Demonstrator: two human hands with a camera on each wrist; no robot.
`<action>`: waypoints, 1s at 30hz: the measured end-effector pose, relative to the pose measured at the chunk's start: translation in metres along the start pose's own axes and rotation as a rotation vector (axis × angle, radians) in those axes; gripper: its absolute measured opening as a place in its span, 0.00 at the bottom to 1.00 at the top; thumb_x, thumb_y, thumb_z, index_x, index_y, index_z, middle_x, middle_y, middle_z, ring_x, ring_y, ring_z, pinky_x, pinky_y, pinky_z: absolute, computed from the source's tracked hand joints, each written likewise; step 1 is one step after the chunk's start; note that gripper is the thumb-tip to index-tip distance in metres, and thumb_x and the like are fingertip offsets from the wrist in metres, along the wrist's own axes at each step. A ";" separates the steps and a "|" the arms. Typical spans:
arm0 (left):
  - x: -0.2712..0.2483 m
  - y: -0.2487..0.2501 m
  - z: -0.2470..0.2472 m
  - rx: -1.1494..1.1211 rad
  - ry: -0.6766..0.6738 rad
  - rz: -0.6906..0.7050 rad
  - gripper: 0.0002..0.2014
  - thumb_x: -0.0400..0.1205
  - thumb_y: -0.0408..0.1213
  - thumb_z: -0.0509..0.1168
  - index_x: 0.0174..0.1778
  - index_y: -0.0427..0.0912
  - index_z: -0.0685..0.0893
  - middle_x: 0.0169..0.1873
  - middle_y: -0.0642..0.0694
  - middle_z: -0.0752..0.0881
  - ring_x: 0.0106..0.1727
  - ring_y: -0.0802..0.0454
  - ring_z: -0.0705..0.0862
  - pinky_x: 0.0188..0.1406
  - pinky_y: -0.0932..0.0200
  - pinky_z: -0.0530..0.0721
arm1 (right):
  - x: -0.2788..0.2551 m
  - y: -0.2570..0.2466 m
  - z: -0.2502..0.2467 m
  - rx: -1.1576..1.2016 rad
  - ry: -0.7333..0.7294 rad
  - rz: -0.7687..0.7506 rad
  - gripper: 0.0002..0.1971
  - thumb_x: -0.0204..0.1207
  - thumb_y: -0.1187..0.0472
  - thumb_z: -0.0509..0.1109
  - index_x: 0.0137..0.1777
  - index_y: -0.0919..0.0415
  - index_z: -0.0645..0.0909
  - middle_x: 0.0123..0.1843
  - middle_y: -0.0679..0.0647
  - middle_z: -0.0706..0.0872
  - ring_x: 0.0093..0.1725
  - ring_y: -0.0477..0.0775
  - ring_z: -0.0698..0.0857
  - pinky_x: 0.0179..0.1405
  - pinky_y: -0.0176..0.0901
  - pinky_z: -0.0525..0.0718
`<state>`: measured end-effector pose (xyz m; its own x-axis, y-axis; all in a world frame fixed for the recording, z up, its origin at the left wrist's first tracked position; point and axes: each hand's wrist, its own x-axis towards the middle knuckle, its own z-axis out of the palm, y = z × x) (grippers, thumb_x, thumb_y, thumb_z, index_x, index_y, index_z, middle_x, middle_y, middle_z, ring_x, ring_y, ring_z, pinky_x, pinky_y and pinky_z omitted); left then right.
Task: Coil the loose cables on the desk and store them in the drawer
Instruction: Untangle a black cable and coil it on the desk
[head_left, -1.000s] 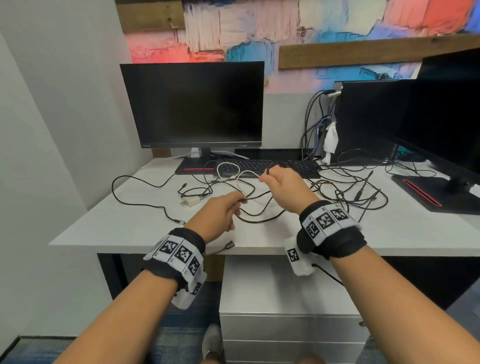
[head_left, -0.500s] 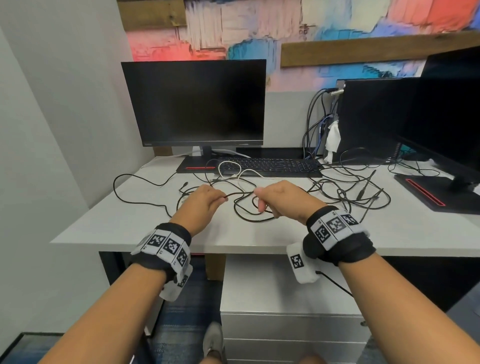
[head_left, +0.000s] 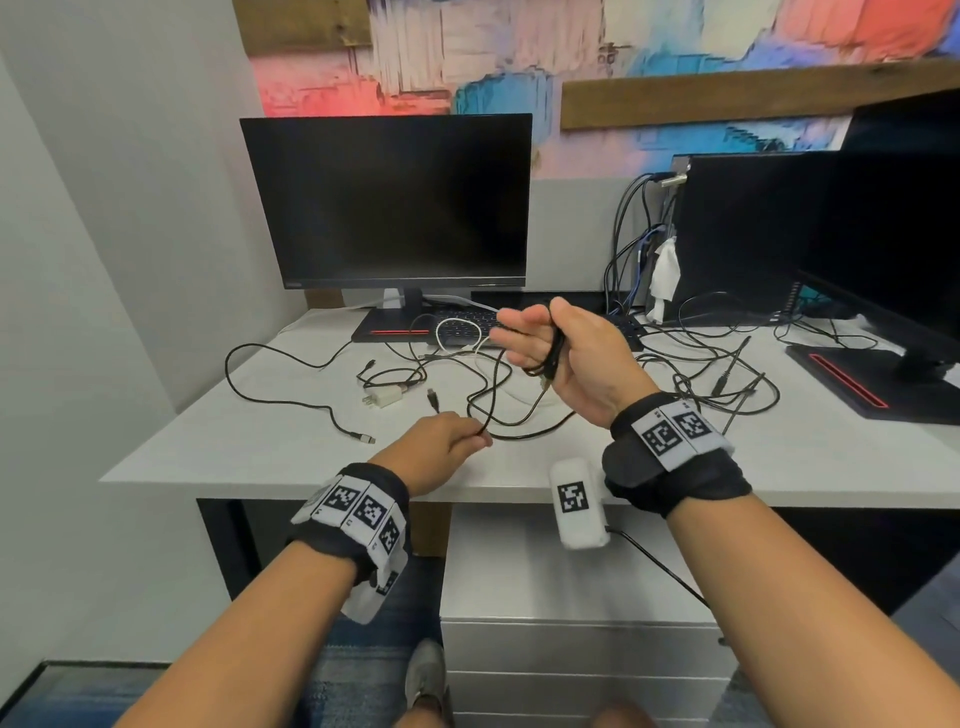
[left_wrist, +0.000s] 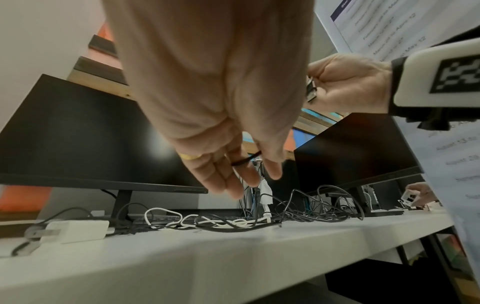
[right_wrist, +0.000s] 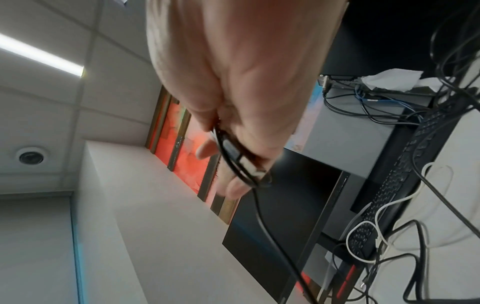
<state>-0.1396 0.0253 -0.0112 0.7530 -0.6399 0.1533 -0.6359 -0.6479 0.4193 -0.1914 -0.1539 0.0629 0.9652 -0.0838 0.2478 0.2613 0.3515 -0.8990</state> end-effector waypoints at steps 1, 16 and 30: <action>-0.001 0.001 0.000 -0.001 -0.028 0.014 0.13 0.87 0.41 0.56 0.60 0.45 0.84 0.54 0.46 0.82 0.53 0.56 0.76 0.54 0.65 0.69 | 0.001 0.002 -0.001 0.022 0.015 -0.019 0.17 0.88 0.60 0.52 0.48 0.66 0.81 0.58 0.65 0.87 0.57 0.61 0.88 0.57 0.49 0.86; -0.008 0.017 -0.034 -0.098 0.353 0.188 0.07 0.85 0.37 0.60 0.53 0.42 0.82 0.40 0.50 0.85 0.42 0.56 0.84 0.44 0.66 0.80 | 0.007 0.013 -0.008 -1.235 -0.014 0.033 0.14 0.84 0.57 0.57 0.48 0.65 0.81 0.43 0.55 0.88 0.32 0.42 0.79 0.26 0.37 0.71; -0.007 0.016 -0.038 -0.472 0.277 -0.029 0.12 0.87 0.44 0.54 0.60 0.50 0.81 0.42 0.55 0.83 0.40 0.62 0.83 0.49 0.66 0.80 | -0.005 0.021 0.003 -0.492 -0.170 0.173 0.23 0.86 0.49 0.57 0.31 0.60 0.72 0.22 0.50 0.66 0.19 0.47 0.63 0.21 0.39 0.70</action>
<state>-0.1483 0.0352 0.0279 0.8259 -0.4504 0.3391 -0.5176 -0.3673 0.7727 -0.1907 -0.1435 0.0440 0.9898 0.1025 0.0992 0.1126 -0.1340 -0.9846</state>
